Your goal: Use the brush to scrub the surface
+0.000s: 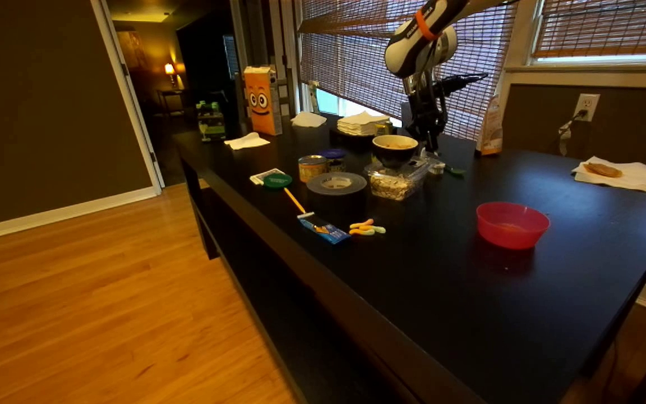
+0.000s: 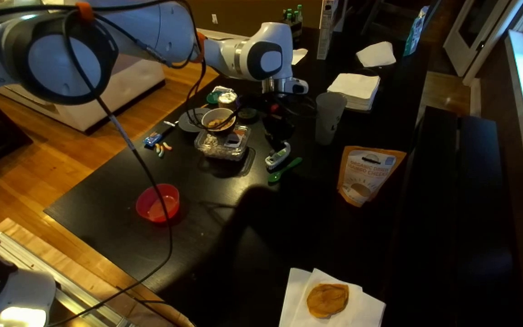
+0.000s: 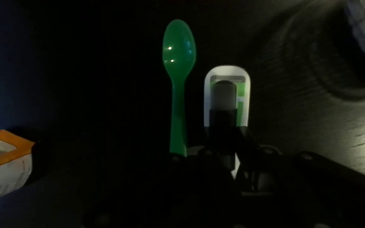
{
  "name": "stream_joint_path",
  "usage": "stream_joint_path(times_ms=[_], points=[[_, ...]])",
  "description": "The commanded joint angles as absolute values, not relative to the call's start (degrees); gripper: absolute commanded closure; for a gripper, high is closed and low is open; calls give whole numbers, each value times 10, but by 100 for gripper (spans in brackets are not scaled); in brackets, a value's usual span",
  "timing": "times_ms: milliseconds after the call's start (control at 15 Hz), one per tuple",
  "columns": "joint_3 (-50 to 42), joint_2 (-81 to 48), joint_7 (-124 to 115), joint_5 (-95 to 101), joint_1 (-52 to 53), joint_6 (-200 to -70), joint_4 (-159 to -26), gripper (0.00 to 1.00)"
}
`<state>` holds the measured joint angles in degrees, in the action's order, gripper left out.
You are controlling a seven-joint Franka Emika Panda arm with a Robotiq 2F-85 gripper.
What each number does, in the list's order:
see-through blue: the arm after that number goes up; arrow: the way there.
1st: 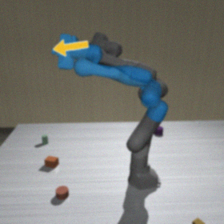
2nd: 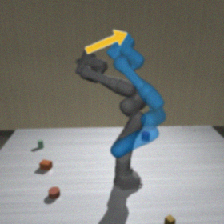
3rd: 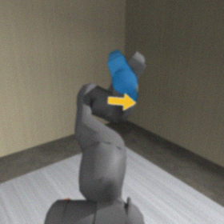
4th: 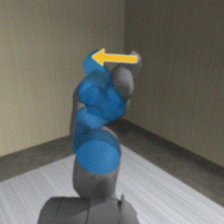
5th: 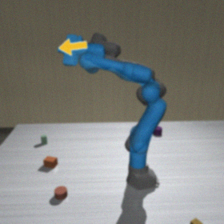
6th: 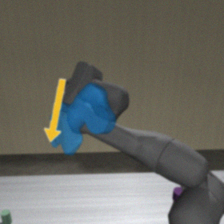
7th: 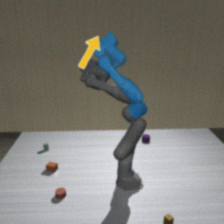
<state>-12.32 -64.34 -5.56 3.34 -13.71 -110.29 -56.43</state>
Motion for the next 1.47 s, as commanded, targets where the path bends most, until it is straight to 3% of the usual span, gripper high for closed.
stream_joint_path(times_ms=[0, 667, 1400], points=[[-148, -668, -64, 64, -125, -1075, -562, 94], [-122, -660, 43, 78, -112, -944, -571, 94], [-79, -680, -10, 49, -120, -939, -512, 94]])
